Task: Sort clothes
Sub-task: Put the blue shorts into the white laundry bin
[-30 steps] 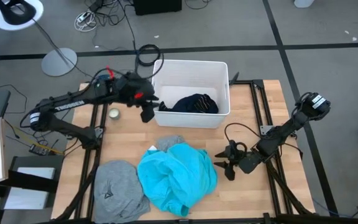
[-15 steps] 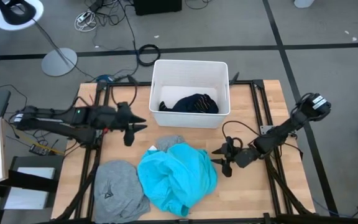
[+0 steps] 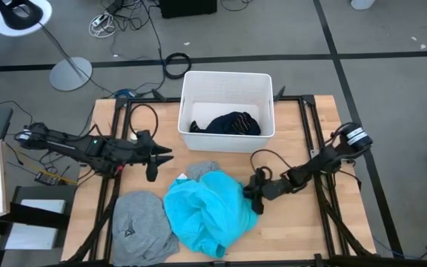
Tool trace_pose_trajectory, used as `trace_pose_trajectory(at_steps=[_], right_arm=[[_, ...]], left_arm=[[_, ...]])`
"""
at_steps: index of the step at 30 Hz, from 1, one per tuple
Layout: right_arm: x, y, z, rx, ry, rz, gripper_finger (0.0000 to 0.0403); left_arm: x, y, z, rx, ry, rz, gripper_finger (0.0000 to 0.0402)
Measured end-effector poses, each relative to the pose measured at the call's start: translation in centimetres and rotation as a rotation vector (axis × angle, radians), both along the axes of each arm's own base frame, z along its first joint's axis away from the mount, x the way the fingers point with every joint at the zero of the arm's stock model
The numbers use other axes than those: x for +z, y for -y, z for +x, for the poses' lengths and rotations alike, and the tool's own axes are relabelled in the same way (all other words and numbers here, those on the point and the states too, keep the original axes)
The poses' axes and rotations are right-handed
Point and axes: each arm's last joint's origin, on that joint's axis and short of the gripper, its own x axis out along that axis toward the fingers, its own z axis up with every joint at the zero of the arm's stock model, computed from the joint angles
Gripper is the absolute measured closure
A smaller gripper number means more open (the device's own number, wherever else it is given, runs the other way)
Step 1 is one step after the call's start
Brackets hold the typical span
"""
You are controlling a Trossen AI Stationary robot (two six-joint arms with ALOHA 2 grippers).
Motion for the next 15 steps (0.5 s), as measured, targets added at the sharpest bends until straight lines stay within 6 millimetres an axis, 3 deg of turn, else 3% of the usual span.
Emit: trace_pose_trajectory(at_steps=[1,3,9,15], right_arm=[[0.2,-0.1,0.5,0.034,0.004,-0.015,0.0362],[1.2,-0.2,1.7,0.087,0.04,-0.073,0.0387],[5.7,0.5,4.0,0.145,0.059,-0.231,0.0398],[10.4,2.0,4.3,0.137,0.028,-0.3,0.04]], left_arm=[[0.0,0.0,0.0,-0.001,0.004,0.001,0.0264],[0.1,0.0,0.1,-0.002,0.015,0.001,0.0264],[0.0,0.1,0.0,-0.008,0.002,0.001,0.0264],[-0.4,0.6,-0.3,-0.03,-0.044,-0.021,0.0264]])
